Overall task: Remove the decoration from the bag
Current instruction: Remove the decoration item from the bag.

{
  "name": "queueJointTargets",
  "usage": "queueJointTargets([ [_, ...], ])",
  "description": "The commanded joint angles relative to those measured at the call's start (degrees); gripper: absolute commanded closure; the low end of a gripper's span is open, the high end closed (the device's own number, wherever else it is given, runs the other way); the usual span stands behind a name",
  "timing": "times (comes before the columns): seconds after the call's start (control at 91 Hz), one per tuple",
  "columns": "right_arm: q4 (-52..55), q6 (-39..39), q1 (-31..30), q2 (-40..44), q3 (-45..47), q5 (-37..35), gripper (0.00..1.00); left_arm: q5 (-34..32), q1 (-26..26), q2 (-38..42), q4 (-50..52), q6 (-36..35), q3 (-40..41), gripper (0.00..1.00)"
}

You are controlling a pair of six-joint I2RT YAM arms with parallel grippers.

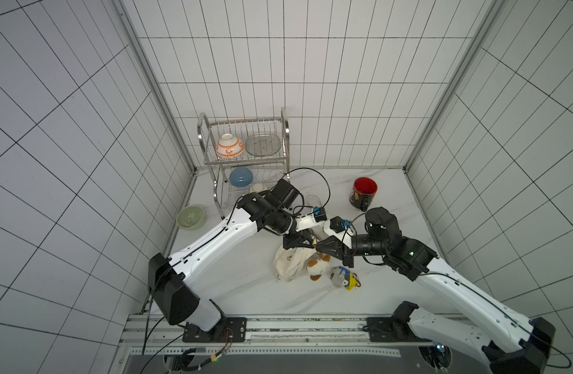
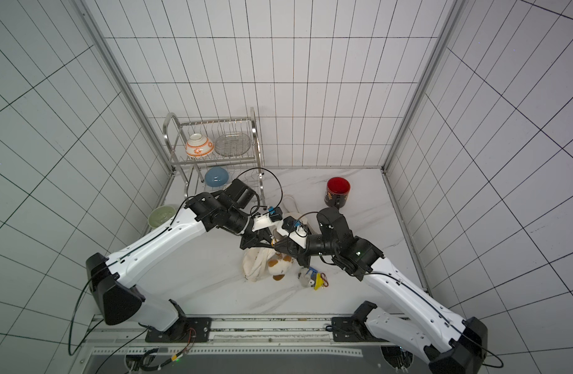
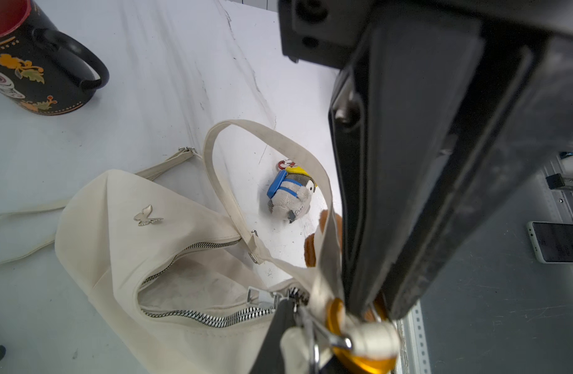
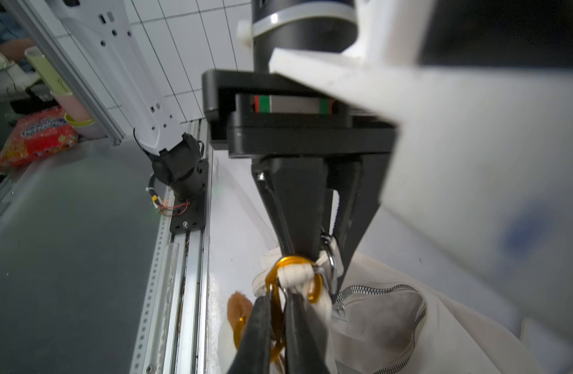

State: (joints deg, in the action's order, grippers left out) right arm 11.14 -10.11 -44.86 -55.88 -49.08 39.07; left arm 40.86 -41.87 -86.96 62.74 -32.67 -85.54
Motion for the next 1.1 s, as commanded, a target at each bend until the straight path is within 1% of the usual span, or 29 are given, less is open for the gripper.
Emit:
queueJointTargets([
  [0.0,-26.26,8.96,2.28,-1.55,-0.05,-3.39,1.0,15.08,-2.79,1.6,-1.38,2.46,0.75,0.78],
  [0.033,-28.92,10.15,2.47,-1.79,0.72,-3.24,1.0,15.46,-2.72,1.54,-1.19,2.7,0.62,0.78],
  [0.066,-31.43,11.91,2.88,-2.19,1.26,-2.51,1.0,15.57,-2.58,1.45,-0.95,2.89,0.52,0.74],
  [0.11,-33.58,13.34,3.25,-2.94,1.64,-1.21,1.0,15.47,-2.43,1.36,-0.44,2.92,0.18,0.73],
  [0.176,-34.4,13.76,3.28,-3.51,2.2,-0.42,1.0,14.52,-1.88,1.44,-0.33,2.93,-0.26,0.73],
  [0.275,-37.02,16.28,4.23,-3.14,3.58,0.18,1.0,13.2,0.32,2.24,-1.14,3.79,-0.92,0.74],
  [0.352,-39.81,19.22,5.09,-2.37,5.16,0.51,1.0,13.68,2.26,4.2,-5.55,6.43,1.09,0.74],
  [0.429,-44.99,24.56,6.2,-2.55,6.84,2.13,1.0,13.92,2.99,6.37,-11.95,8.79,4.33,0.72],
  [0.495,-48.7,28.11,6.81,-2.59,7.8,3.14,1.0,13.09,4.02,7.46,-14.53,10.38,5.17,0.71],
  [0.517,-49.51,28.87,6.94,-2.58,8.0,3.25,1.0,12.81,4.41,7.58,-15.05,10.81,5.15,0.69],
  [0.561,-50.1,29.53,7.2,-2.39,8.15,3.37,1.0,12.18,5.23,7.98,-15.48,11.47,4.99,0.64],
  [0.594,-50.03,29.54,7.28,-2.1,8.43,3.19,1.0,11.89,5.77,8.32,-15.76,11.91,4.75,0.62],
  [0.682,-49.54,28.92,7.65,-1.31,9.13,2.4,1.0,12.12,6.27,9.67,-18.04,13.76,4.97,0.61],
  [0.781,-48.62,28.14,7.68,-1.15,8.29,2.9,1.0,14.03,6.27,11.01,-23.29,17.12,7.83,0.6],
  [0.835,-49.88,28.49,7.81,-1.14,8.38,2.21,1.0,14.17,6.19,10.65,-23.86,16.84,8.9,0.64],
  [0.879,-50.92,29.27,7.94,-1.15,8.22,1.88,1.0,13.24,5.85,9.57,-21.5,15.39,8.35,0.71],
  [0.956,-55.49,33.06,8.2,-2.08,7.95,2.32,1.0,10.91,5.27,6.98,-15.26,11.95,6.23,0.79],
  [1.011,-57.89,34.87,8.22,-3.19,7.83,3.44,1.0,10.47,5.22,5.37,-12.64,10.07,4.68,0.87],
  [1.088,-58.99,35.92,8.21,-3.91,8.04,4.2,1.0,10.12,5.01,4.4,-12.44,9.01,3.65,0.98],
])
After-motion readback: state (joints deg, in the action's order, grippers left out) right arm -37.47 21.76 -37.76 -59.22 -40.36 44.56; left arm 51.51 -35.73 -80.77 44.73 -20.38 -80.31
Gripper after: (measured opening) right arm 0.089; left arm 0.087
